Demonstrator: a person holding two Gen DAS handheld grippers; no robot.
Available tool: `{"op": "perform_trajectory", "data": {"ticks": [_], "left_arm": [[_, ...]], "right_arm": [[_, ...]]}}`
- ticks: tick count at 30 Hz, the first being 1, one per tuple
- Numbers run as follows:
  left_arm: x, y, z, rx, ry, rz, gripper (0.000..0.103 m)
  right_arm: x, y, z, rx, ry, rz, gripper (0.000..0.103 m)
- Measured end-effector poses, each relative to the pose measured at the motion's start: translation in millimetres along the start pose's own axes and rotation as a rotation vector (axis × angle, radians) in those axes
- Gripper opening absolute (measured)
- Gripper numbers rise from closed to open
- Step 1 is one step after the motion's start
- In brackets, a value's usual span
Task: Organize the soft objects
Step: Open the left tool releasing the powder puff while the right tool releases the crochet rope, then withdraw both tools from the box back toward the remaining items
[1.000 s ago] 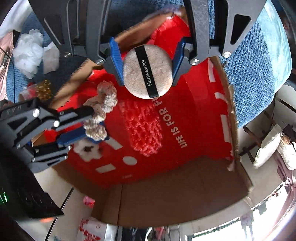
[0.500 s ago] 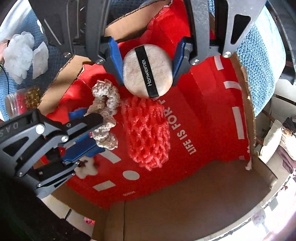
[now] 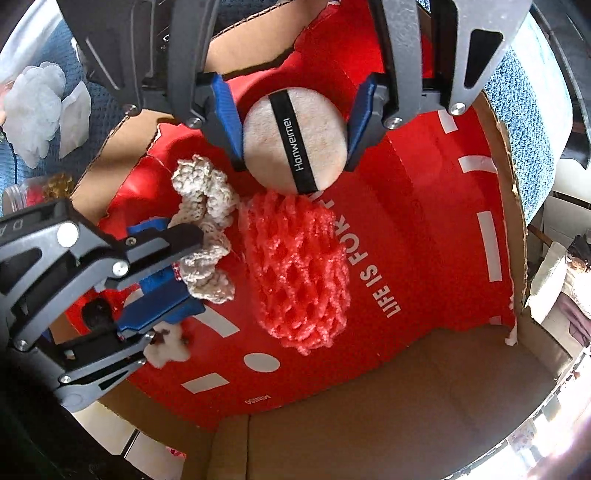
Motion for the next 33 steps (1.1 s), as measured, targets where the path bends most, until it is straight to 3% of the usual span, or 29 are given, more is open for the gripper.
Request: {"op": "perform_trajectory", "data": {"ticks": [1,2,3,9,11,16,19,22,26,33], "left_arm": [[0,0,0,0.000,0.000,0.002,0.058],[-1,1,0,0.003,0.002,0.003,0.061],[0,1,-1,0.006,0.003,0.002,0.061],[6,-4,-1,0.027,0.010,0.020,0.068],[8,-9,0,0.042,0.005,0.030,0.075],[14,-32,-2,0.120,-0.031,0.012,0.076],[20,-49,-7,0.173,-0.045,0.010,0.084],[29,-68,-16,0.236,-0.055,0.012,0.089],[29,-97,-27,0.308,-0.079,0.022,0.094],[36,-131,-54,0.415,-0.116,0.032,0.098]], "right_arm": [[-1,0,0,-0.001,-0.006,-0.015,0.049],[-4,-1,1,0.005,-0.011,-0.030,0.067],[-6,-3,3,0.012,-0.015,-0.045,0.069],[-13,-10,8,0.047,-0.037,-0.095,0.069],[-15,-15,8,0.052,-0.034,-0.098,0.069],[-12,-33,4,0.091,-0.006,-0.113,0.069],[-7,-50,-1,0.129,0.020,-0.125,0.070],[4,-68,-11,0.165,0.052,-0.121,0.076],[18,-93,-31,0.211,0.098,-0.144,0.076],[55,-120,-80,0.264,0.224,-0.173,0.081]]}}
Point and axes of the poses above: each gripper's, at about its wrist camera, not at the fingertips, and y roughly the way its jaws point, x to its right, z to its top, the point moved 10 cm from there along y, roughly the way its jaws point, and after that the axes turned 15 degrees about -z, right-handed, at the moved point
